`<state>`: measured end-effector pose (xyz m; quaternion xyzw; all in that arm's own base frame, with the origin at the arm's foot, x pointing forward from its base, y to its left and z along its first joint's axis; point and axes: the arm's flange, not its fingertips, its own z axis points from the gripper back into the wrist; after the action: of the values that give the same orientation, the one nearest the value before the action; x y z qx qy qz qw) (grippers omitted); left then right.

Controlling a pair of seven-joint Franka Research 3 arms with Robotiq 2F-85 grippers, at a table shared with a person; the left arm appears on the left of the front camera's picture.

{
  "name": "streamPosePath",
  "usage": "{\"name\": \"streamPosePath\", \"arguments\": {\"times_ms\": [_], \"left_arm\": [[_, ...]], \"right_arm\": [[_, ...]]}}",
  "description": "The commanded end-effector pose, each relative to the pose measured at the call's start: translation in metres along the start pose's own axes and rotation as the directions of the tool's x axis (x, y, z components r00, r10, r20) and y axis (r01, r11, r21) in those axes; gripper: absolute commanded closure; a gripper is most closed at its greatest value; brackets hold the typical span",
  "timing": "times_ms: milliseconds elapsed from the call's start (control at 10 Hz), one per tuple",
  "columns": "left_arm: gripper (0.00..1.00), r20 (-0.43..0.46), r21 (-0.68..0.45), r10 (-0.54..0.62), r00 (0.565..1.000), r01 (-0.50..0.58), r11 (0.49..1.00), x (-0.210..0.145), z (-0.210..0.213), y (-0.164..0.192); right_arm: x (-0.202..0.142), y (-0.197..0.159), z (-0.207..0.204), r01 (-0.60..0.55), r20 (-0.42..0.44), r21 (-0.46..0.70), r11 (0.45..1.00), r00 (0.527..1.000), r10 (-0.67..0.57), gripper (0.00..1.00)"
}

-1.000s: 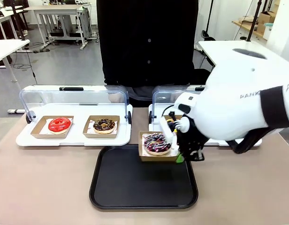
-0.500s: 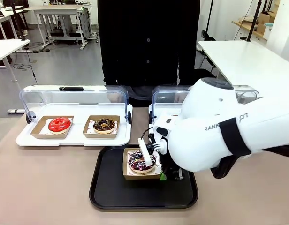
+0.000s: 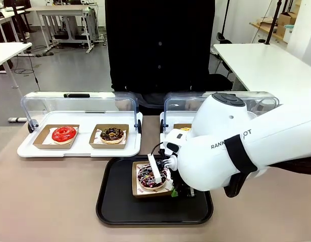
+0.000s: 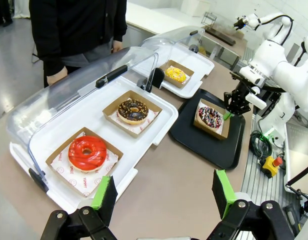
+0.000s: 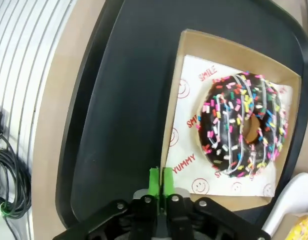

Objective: Move the fourth donut from the left to the tray.
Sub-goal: Pick up the Paper togo box containing the Donut indicated by the person and place it on the Handle tray.

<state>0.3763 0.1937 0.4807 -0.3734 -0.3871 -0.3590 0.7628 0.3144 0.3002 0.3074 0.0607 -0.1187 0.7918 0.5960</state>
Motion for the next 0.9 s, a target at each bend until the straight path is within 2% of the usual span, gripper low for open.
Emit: {"name": "streamPosePath", "arguments": {"times_ms": [0, 100, 300, 400, 600, 800], "left_arm": [[0.0, 0.032, -0.005, -0.021, 0.999, 0.021, 1.0, 0.002, 0.0, 0.001], [0.0, 0.032, -0.005, -0.021, 0.999, 0.021, 1.0, 0.002, 0.0, 0.001], [0.0, 0.032, -0.005, -0.021, 0.999, 0.021, 1.0, 0.002, 0.0, 0.001], [0.0, 0.032, -0.005, -0.021, 0.999, 0.021, 1.0, 0.002, 0.0, 0.001], [0.0, 0.032, -0.005, -0.021, 0.999, 0.021, 1.0, 0.002, 0.0, 0.001], [0.0, 0.032, -0.005, -0.021, 0.999, 0.021, 1.0, 0.002, 0.0, 0.001]], "right_arm": [[-0.01, 0.018, 0.008, 0.005, -0.004, -0.026, 1.0, 1.0, -0.005, 0.4], [-0.012, 0.02, 0.021, 0.002, 0.006, -0.049, 0.999, 1.0, -0.002, 0.0], [-0.009, 0.02, 0.041, -0.004, 0.012, -0.053, 0.999, 1.0, 0.005, 0.0], [-0.009, 0.02, 0.049, -0.008, 0.008, -0.057, 0.998, 1.0, 0.009, 0.17], [-0.012, 0.02, 0.062, -0.007, 0.021, -0.045, 0.999, 1.0, 0.008, 0.0], [-0.015, 0.02, 0.066, -0.004, 0.031, -0.04, 0.999, 1.0, 0.006, 0.0]]}}
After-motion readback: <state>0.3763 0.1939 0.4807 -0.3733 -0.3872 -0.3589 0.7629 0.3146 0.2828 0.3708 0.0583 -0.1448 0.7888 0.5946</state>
